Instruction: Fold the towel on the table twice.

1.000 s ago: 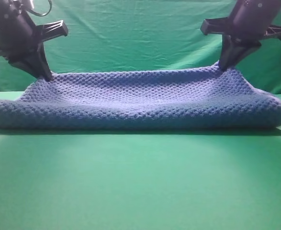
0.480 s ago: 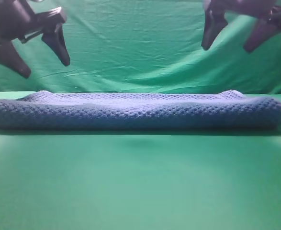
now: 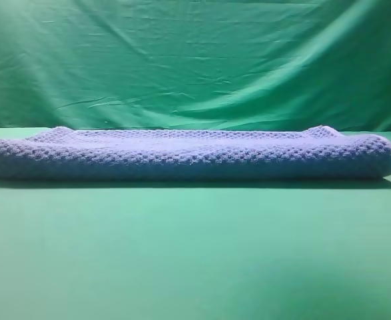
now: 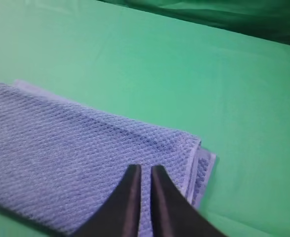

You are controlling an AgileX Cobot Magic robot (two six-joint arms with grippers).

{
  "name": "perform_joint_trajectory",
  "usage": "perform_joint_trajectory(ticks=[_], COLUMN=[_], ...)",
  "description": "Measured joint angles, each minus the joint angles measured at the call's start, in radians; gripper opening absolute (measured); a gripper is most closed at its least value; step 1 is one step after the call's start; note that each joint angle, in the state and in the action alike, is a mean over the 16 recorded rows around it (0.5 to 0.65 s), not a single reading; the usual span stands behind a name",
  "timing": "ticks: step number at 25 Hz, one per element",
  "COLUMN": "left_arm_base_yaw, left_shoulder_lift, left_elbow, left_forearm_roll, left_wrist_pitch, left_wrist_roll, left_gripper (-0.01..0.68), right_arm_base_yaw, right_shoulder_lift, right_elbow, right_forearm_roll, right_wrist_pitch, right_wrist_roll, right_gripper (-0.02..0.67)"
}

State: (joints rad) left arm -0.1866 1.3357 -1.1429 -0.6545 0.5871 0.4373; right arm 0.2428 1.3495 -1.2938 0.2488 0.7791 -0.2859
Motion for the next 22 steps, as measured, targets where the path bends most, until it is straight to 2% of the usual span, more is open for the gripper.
perform_joint_trajectory(ticks=[3, 6, 15, 22], left_arm_base_yaw=[0.0, 0.0, 0.0, 0.0], left_shoulder_lift=[-0.106, -0.21, -0.528, -0.779], left_elbow=[0.0, 0.001, 0.056, 0.194], left_forearm_roll=[0.036, 0.089, 0.269, 0.347], left_wrist_pitch=[0.065, 0.126, 0.25, 0.275], left_wrist_roll=[-0.018, -0.052, -0.172, -0.214], left_gripper=[0.007, 0.0, 0.0, 0.0], right_arm_base_yaw=[0.0, 0.0, 0.0, 0.0], right_shoulder_lift=[-0.092, -0.178, -0.417, -0.626], right_elbow=[0.0, 0.0, 0.021, 0.157], right_forearm_roll=[-0.007, -0.025, -0.117, -0.17], right_wrist_pitch=[0.074, 0.142, 0.286, 0.265], right_wrist_roll=[0.025, 0.061, 0.158, 0.178], right_gripper=[0.04, 0.007, 0.0, 0.0])
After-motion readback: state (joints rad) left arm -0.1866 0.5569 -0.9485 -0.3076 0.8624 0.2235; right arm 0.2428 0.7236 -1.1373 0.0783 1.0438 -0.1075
